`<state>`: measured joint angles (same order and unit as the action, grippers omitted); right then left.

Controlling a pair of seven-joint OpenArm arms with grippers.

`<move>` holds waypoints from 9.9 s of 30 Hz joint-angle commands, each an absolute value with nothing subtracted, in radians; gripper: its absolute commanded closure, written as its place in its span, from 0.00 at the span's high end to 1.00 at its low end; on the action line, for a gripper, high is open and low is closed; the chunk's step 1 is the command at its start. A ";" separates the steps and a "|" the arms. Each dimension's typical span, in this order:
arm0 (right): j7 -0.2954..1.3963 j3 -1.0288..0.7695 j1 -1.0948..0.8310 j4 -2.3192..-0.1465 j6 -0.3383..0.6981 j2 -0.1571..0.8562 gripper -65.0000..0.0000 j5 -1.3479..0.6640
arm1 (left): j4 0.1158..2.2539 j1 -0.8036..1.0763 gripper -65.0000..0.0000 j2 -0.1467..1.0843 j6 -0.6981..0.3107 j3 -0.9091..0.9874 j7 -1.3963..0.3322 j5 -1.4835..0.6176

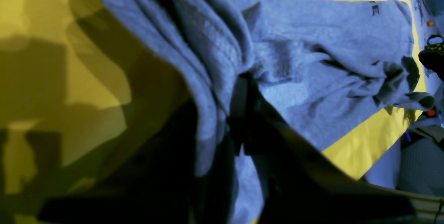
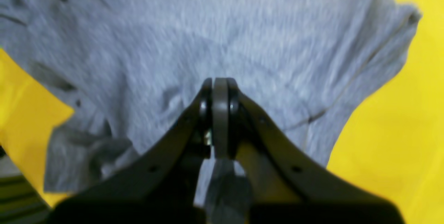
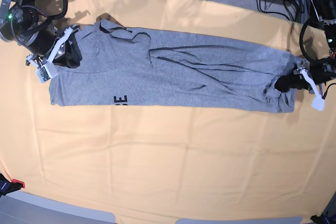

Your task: Layout the t-shirt on the table in an organized manner, then fold the t-shirt properly

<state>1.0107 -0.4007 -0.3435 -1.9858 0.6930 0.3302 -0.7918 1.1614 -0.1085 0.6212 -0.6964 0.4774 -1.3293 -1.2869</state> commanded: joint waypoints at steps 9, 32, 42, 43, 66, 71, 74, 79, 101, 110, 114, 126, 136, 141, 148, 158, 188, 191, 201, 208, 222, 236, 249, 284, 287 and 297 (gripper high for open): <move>0.916 -0.356 -0.294 -1.826 0.698 0.340 0.00 -0.698 | 1.174 -0.128 0.00 0.649 -0.698 0.486 -1.338 -1.362; 0.920 -0.319 -0.283 -1.766 0.698 0.338 0.00 -0.628 | 1.541 -0.128 0.00 0.586 -0.698 0.482 -1.396 -1.484; 0.928 -0.319 -0.283 -1.766 0.698 0.338 0.00 -0.628 | 1.550 -0.128 0.00 0.459 -0.698 0.334 -1.396 -1.484; 0.928 -0.319 -0.283 -1.766 0.698 0.338 0.00 -0.628 | 1.550 -0.128 0.00 0.447 -0.698 0.316 -1.396 -1.484; 0.947 -0.319 -0.286 -1.766 0.698 0.338 0.00 -0.628 | 1.550 -0.131 0.00 0.185 -0.698 0.253 -1.351 -1.342; 0.948 -0.319 -0.286 -1.766 0.698 0.338 0.00 -0.628 | 1.550 -0.131 0.64 0.186 -0.698 0.167 -1.319 -1.342; 0.953 -0.319 -0.286 -1.766 0.698 0.338 0.00 -0.632 | 1.550 -0.134 0.74 0.185 -0.698 0.101 -1.309 -1.343; 0.955 -0.319 -0.286 -1.766 0.698 0.338 0.00 -0.635 | 1.550 -0.165 0.74 0.186 -0.698 0.060 -1.308 -1.343; 0.962 -0.414 -0.221 -1.977 0.513 0.344 0.50 -0.529 | 1.550 -0.214 0.00 0.300 -0.698 0.357 -1.308 -1.134; 1.034 -0.648 -0.224 -1.847 0.391 0.344 0.61 -0.728 | 1.550 -0.213 0.00 0.482 -0.698 0.408 -1.305 -1.134; 1.082 -0.710 -0.210 -1.680 0.465 0.344 0.63 -0.881 | 1.550 -0.214 0.00 0.524 -0.698 0.408 -1.300 -1.134; 1.317 -0.690 -0.188 -1.394 0.638 0.343 0.63 -1.240 | 1.550 -0.213 0.00 0.529 -0.698 0.408 -1.298 -1.135; 1.377 -0.504 -0.168 -1.394 0.686 0.344 0.58 -1.282 | 1.550 -0.213 0.00 0.529 -0.698 0.408 -1.299 -1.141; 1.377 -0.551 -0.117 -1.394 0.698 0.347 0.16 -1.229 | 1.550 -0.213 0.00 0.529 -0.698 0.408 -1.299 -1.141; 1.396 -0.700 -0.052 -1.394 0.698 0.356 0.00 -1.230 | 1.550 -0.213 0.00 0.529 -0.698 0.408 -1.298 -1.140; 1.396 -0.716 -0.052 -1.398 0.698 0.491 0.00 -1.284 | 1.550 -0.213 0.00 0.529 -0.698 0.408 -1.298 -1.140; 1.396 -0.482 -0.099 -2.212 0.698 0.233 0.00 -1.234 | 1.518 -0.180 0.00 0.466 -0.698 0.408 -1.283 -1.133; 1.346 -0.392 -0.099 -2.212 0.698 0.228 0.00 -1.234 | 1.518 -0.180 0.00 0.466 -0.698 0.408 -1.283 -1.133; 1.323 -0.166 -0.065 -2.212 0.698 0.220 0.00 -1.230 | 1.518 -0.180 0.00 0.466 -0.698 0.408 -1.283 -1.132; 1.259 -0.052 -0.020 -2.207 0.698 0.127 0.00 -1.053 | 1.518 -0.180 0.00 0.466 -0.698 0.408 -1.283 -1.126; 1.179 0.141 0.015 -2.209 0.698 0.059 0.69 -0.904 | 1.518 -0.180 0.00 0.466 -0.698 0.408 -1.287 -1.110; 1.276 0.135 0.013 -2.210 0.698 0.070 0.60 -0.903 | 1.518 -0.180 0.00 0.466 -0.698 0.408 -1.287 -1.110; 1.246 0.135 -0.005 -2.210 0.698 0.084 0.60 -0.805 | 1.518 -0.181 0.00 0.469 -0.698 0.406 -1.287 -1.126; 1.315 -0.387 -0.239 -2.212 0.698 0.083 0.60 -0.991 | 1.624 -0.601 0.53 0.340 -0.698 -0.411 -1.267 -1.045; 1.323 -0.387 -0.239 -2.212 0.698 0.083 0.60 -0.991 | 1.579 -0.616 0.56 0.331 -0.698 -0.440 -1.248 -1.027; 1.322 -0.387 -0.238 -2.212 0.698 0.083 0.60 -0.992 | 1.436 -0.615 0.55 0.296 -0.698 -0.451 -1.204 -1.021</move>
